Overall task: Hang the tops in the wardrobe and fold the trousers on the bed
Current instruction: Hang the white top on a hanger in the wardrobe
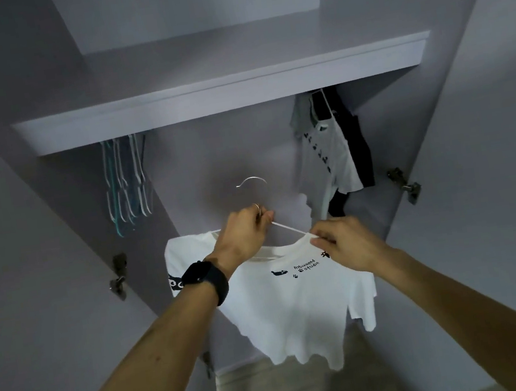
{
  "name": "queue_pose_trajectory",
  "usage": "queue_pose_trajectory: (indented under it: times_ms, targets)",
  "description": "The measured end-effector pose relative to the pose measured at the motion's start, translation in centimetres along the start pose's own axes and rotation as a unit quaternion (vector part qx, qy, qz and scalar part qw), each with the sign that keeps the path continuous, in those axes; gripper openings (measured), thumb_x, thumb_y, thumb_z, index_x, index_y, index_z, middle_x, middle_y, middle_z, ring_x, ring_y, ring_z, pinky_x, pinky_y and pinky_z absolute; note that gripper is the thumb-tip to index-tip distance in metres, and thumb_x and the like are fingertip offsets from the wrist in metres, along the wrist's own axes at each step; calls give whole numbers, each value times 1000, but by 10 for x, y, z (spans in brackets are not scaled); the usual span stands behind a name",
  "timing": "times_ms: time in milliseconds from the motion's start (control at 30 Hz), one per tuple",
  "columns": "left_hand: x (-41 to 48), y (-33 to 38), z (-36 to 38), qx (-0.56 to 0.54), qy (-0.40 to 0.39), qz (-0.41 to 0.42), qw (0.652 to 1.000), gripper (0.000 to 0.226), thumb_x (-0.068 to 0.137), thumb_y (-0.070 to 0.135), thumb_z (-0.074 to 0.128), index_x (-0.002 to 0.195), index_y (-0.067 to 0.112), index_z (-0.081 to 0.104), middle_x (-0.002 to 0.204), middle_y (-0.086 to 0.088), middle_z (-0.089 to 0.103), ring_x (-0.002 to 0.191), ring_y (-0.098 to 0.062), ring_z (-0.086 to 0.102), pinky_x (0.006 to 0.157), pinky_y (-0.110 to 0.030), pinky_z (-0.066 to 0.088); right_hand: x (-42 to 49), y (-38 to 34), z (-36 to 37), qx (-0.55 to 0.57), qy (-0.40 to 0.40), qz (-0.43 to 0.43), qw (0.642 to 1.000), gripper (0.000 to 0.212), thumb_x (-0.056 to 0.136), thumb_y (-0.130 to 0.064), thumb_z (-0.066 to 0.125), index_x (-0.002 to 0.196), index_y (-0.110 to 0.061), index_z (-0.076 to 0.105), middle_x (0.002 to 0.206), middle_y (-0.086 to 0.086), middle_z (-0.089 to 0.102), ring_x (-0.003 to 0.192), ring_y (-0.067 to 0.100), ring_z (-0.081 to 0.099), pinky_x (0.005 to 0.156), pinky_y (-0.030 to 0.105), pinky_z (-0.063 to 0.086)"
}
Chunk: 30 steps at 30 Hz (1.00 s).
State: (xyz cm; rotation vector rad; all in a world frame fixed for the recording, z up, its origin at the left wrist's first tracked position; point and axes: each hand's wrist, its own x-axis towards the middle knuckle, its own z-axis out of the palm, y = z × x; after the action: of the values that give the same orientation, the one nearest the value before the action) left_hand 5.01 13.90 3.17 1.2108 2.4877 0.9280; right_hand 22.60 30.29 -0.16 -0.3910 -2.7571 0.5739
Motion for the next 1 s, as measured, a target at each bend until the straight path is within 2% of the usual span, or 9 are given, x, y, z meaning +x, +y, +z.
queue_pose_trajectory:
  times_ms: [133,200,267,400,533,667,833,933,1000]
  targets:
    - [13,9,-3,90,-27,13,996,31,103,42,46,100,15,61,98,-8,69,99,-32,60,75,-35,45,2,-10,-8,-52,-35,44,997,11,98,-21,59,97,-10,62,87,7,67,88,32,61,72,36,41]
    - [16,11,-6,169,-44,26,984,33,102,44,47,118,20,61,119,-5,63,117,-29,54,91,-37,47,3,-8,-14,-73,-44,82,993,11,99,-22,57,99,-11,60,92,9,70,93,34,62,73,36,42]
    - [18,7,-10,245,-43,35,968,42,101,43,49,138,24,54,138,-1,53,131,-25,45,105,-37,38,5,-8,-16,-89,-60,123,987,11,98,-23,56,97,-12,58,97,11,72,97,36,62,72,35,40]
    - [29,23,-28,284,71,67,954,54,99,36,52,150,25,40,157,-2,32,144,-24,28,117,-40,22,24,-1,-32,-85,-74,176,978,12,93,-22,55,85,-16,48,102,12,72,102,36,63,69,29,34]
    - [53,60,-51,310,205,121,920,65,94,31,56,155,23,34,167,-9,13,153,-31,14,123,-52,13,54,7,-52,-60,-66,213,973,15,88,-19,60,95,-7,67,102,10,74,103,32,66,79,31,50]
    - [93,78,-66,357,286,140,878,79,95,42,51,162,29,10,169,-10,-3,156,-32,-2,122,-61,1,86,26,-56,-32,-64,216,974,17,86,-15,59,94,-4,68,97,12,73,97,33,66,72,30,47]
    - [141,59,-53,348,344,120,864,69,104,52,31,161,33,-5,169,-6,-11,155,-28,-10,121,-63,-4,121,60,-40,2,-26,230,973,14,85,-17,58,91,-9,68,92,7,75,94,30,68,75,30,53]
    - [166,44,-43,352,412,143,828,66,106,52,25,161,32,-4,169,-6,-11,155,-29,-9,120,-63,-7,143,84,-21,53,21,244,968,5,83,-18,59,78,-16,60,86,7,74,87,29,70,78,35,58]
    - [178,40,-40,354,454,160,802,65,106,51,26,161,32,-1,169,-8,-4,156,-31,-3,119,-63,-7,160,98,-10,82,57,254,962,15,82,-20,61,70,-16,54,82,8,73,84,31,70,78,41,59]
